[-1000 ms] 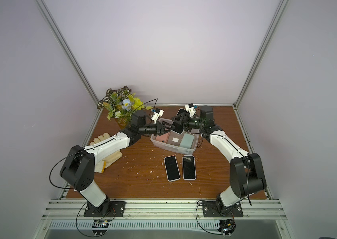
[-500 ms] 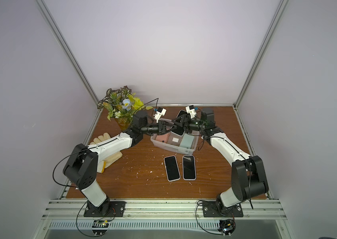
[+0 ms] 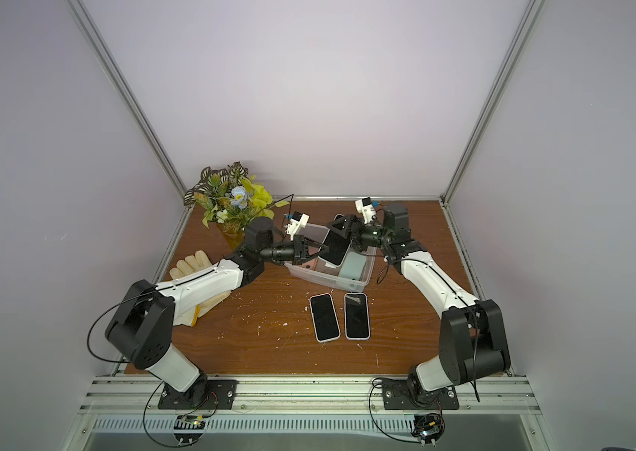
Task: Take the phone out of the storage box
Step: Pick up the phone from the storage box, then place the phone at the center of the board.
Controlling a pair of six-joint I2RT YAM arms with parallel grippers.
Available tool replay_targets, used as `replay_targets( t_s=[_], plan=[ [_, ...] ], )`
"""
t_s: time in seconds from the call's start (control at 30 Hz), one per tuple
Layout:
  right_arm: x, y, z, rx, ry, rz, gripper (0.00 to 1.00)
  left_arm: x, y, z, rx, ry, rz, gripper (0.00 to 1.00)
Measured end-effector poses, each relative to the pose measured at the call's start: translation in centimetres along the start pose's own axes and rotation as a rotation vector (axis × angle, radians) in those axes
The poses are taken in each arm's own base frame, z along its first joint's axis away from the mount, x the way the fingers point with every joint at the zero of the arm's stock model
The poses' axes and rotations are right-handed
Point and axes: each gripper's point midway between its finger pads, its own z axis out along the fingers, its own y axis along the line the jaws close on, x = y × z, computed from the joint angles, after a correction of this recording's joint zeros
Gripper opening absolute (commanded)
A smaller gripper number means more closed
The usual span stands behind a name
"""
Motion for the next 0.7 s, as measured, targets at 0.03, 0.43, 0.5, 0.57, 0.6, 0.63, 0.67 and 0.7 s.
replay_targets(
  t_s=[0.03,0.43,0.5,0.57,0.6,0.63,0.67,0.7],
  plan=[
    [-1.2,-0.1,-0.8,0.008,-0.041,-0.004,0.99,0.7,0.0,-0.6,-0.010,0.002,-0.006,0.00],
    [-4.3,0.8,-3.0,0.021,-0.134,-0.051,0.99,9.9,-0.8,-11.4,-0.162,-0.162,0.004,0.00],
    [-4.0,0.8,-3.0,0.027,-0.127,-0.060,0.99,11.8,0.2,-13.4,-0.203,-0.213,-0.009,0.00],
    [-3.4,0.6,-3.0,0.042,-0.111,-0.073,0.99,13.5,1.9,-14.8,-0.240,-0.248,-0.038,0.00],
    [-3.0,0.4,-3.0,0.055,-0.099,-0.082,0.99,14.4,3.2,-15.2,-0.260,-0.257,-0.062,0.00],
    [-2.6,0.2,-2.9,0.068,-0.082,-0.092,0.99,15.2,4.6,-15.4,-0.283,-0.261,-0.090,0.00],
    [-2.0,0.0,-2.7,0.085,-0.060,-0.103,0.99,16.0,6.4,-15.5,-0.314,-0.263,-0.130,0.00],
    [-1.3,-0.2,-2.4,0.104,-0.036,-0.112,0.99,16.9,8.2,-15.6,-0.347,-0.260,-0.169,0.00]
  ],
)
